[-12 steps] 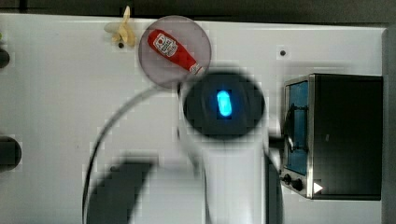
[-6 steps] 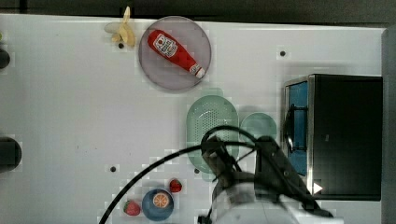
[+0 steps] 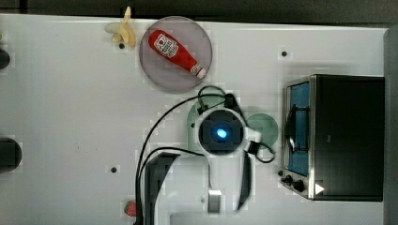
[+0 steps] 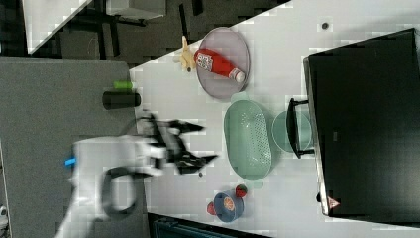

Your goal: Drag strainer right to left.

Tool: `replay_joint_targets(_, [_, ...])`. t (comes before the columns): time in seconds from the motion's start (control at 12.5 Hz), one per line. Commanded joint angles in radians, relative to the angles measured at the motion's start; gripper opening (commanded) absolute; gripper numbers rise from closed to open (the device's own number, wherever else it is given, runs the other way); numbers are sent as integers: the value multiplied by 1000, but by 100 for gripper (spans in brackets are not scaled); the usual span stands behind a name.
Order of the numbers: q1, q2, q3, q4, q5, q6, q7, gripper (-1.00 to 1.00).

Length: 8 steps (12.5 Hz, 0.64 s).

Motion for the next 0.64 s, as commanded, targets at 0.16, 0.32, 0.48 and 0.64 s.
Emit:
replay_joint_targets(0.16, [-8, 145, 15, -48, 2, 223, 252, 100])
replay_joint_targets(0.32, [-1, 245, 16, -50, 2, 326, 312, 100])
replay_joint_targets(0.48, [2, 326, 25, -50, 2, 426, 377, 100])
replay_joint_targets(0.64, [5, 392, 39, -51, 3, 513, 417, 100])
